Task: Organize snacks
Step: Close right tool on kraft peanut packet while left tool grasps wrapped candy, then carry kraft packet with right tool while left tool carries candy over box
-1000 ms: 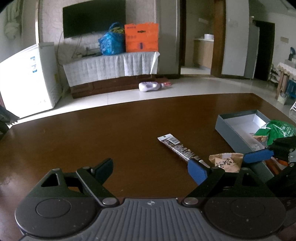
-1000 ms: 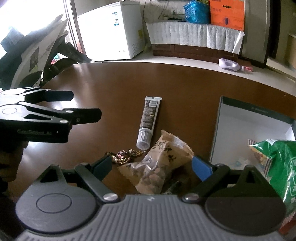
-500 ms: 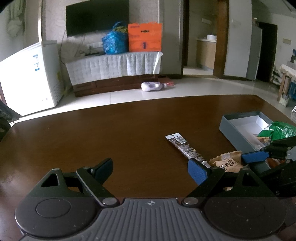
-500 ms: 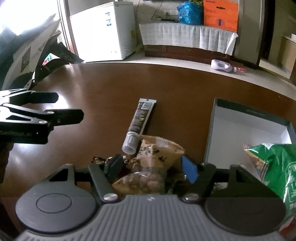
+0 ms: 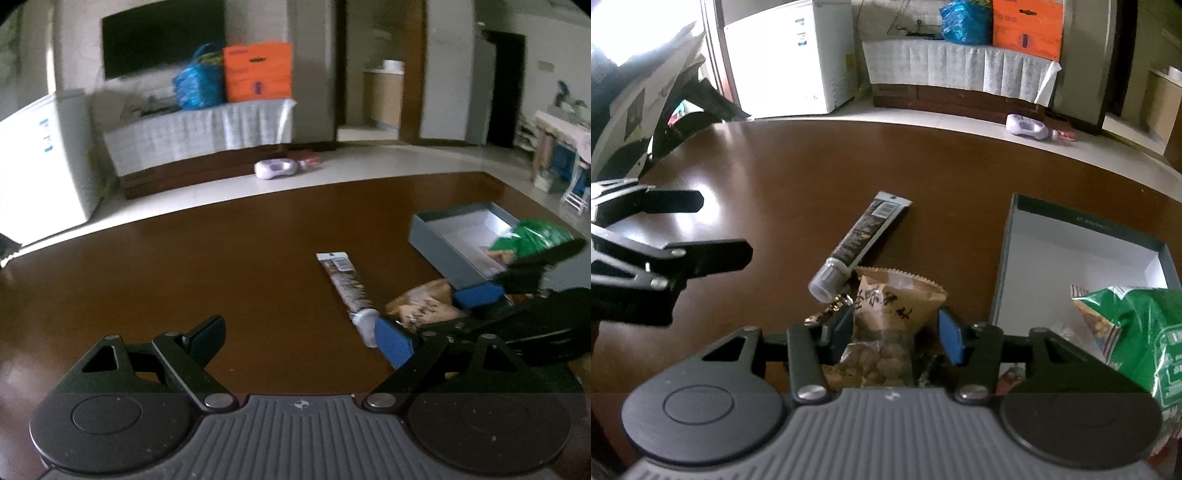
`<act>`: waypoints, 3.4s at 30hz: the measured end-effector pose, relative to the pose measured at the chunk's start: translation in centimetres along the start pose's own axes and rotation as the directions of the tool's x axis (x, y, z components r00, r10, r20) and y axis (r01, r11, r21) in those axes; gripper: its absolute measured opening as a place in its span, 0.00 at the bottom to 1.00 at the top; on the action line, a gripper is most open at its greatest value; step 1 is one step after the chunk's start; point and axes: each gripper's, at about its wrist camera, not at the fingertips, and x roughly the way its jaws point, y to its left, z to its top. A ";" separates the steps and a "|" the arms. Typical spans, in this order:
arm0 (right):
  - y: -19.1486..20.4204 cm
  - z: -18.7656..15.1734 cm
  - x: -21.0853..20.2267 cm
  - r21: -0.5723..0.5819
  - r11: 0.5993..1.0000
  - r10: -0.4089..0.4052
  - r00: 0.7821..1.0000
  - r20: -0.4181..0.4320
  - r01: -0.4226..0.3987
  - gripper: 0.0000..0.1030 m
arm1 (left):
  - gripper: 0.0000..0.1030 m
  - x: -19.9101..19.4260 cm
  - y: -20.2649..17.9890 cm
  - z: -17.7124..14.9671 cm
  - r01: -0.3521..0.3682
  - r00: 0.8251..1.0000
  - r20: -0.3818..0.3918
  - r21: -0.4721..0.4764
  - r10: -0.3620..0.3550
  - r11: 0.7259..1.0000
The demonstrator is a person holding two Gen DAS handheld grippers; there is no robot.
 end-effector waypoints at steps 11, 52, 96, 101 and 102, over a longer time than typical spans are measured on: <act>-0.2 -0.1 0.1 0.022 0.999 0.030 0.999 0.019 -0.030 0.33 | 0.85 0.3 -2.2 -1.3 0.029 0.999 -0.017 0.097 -0.027 0.995; -2.2 0.9 -4.4 0.120 0.990 0.062 0.989 0.134 -0.079 0.30 | 0.23 3.3 -5.5 -3.6 0.173 0.982 -0.092 0.098 -0.164 0.980; -2.7 0.6 -8.0 0.127 0.990 0.029 0.982 0.187 -0.054 0.30 | 0.23 1.7 -4.9 -0.3 0.131 0.991 0.016 0.040 -0.132 0.991; -2.9 0.5 -8.6 0.129 0.991 0.020 0.980 0.197 -0.046 0.30 | 0.23 1.5 -4.8 0.1 0.124 0.992 0.029 0.021 -0.125 0.992; -3.0 0.4 -8.6 0.130 0.990 0.019 0.980 0.198 -0.045 0.30 | 0.23 1.5 -4.9 0.2 0.124 0.992 0.032 0.018 -0.125 0.992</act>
